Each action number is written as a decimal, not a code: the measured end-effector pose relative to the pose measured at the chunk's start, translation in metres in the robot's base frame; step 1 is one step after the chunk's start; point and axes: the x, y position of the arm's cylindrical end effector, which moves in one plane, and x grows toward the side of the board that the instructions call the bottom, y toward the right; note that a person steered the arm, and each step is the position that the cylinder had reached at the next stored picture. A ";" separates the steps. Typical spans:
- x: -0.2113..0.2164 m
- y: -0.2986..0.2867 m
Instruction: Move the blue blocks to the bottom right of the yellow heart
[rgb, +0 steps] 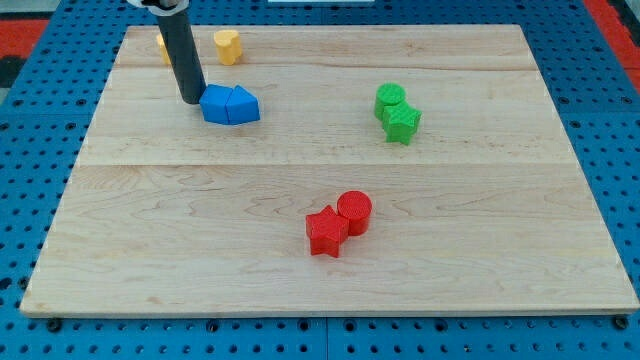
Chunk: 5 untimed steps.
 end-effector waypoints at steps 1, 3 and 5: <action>0.019 0.034; 0.025 0.122; 0.035 0.148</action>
